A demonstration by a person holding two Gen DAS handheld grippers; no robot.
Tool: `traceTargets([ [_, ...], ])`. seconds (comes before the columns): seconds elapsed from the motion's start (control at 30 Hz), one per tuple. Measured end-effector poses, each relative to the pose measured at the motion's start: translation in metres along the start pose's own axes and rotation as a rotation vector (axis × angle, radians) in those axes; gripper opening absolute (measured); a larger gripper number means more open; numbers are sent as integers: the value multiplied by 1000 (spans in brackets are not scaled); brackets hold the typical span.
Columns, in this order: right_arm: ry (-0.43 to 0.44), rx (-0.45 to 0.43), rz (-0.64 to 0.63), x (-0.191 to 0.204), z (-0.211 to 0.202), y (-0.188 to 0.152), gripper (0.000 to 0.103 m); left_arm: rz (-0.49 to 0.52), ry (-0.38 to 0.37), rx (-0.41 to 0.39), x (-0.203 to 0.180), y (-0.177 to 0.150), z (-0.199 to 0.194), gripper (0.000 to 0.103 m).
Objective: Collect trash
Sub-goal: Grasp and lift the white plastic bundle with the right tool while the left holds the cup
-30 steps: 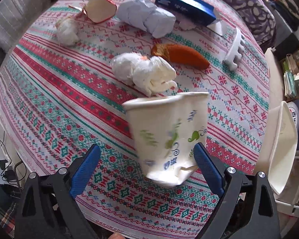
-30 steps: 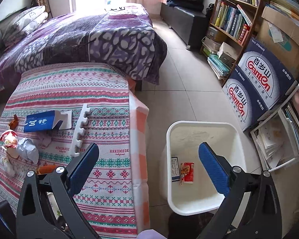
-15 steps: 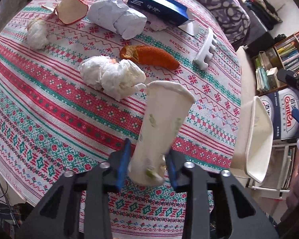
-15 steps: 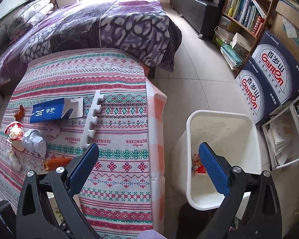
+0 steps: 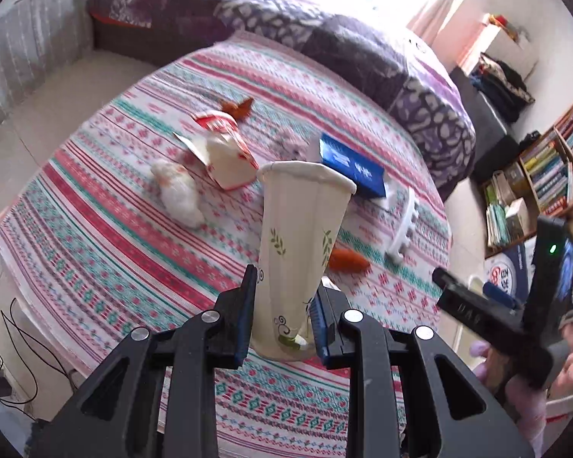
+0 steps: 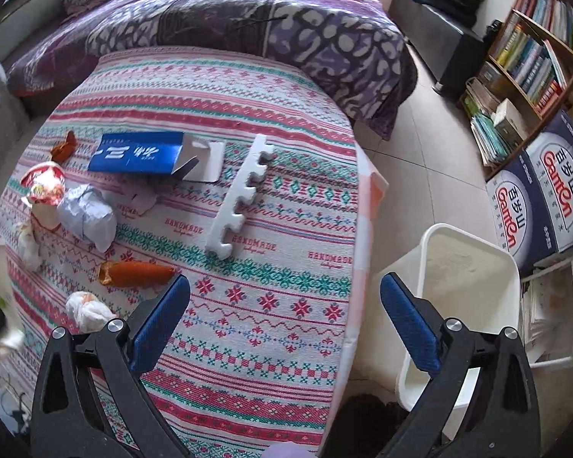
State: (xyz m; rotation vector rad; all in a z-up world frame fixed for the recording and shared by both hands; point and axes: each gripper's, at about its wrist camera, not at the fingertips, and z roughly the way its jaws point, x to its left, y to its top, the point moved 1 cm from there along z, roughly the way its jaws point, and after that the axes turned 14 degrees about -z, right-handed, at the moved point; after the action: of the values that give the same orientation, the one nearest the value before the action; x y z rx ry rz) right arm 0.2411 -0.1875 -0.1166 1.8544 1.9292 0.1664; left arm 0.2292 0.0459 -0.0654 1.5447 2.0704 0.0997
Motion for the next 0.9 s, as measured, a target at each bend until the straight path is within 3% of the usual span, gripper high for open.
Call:
traceTargets([
  [0.1,38,-1,-110,28,3,1,92,-49,-18,-31,13,17,-11,26],
  [0.27,183,-17,-243,74,-1,-2,90,-95,-29,-36,33,29,-19,27],
  [0.43,217,-33,-357,115,-2,0,90,-112,-30,-45,47,35,-26,26],
  [0.47,227,-27,-366,120,0,1,87,-113,-27,-49,48,36,-27,27],
  [0.53,251,9,-371,130,6,1,62,-117,-22,-57,51,38,-29,27],
  [0.57,275,34,-362,132,10,2,43,-119,-20,-58,52,39,-29,26],
  [0.6,308,49,-348,132,12,3,31,-121,-19,-58,53,40,-28,26],
  [0.7,336,45,-317,131,8,5,25,-125,-17,-57,56,42,-28,27],
  [0.9,344,-25,-218,110,-11,11,24,-98,15,-98,50,42,-30,27],
])
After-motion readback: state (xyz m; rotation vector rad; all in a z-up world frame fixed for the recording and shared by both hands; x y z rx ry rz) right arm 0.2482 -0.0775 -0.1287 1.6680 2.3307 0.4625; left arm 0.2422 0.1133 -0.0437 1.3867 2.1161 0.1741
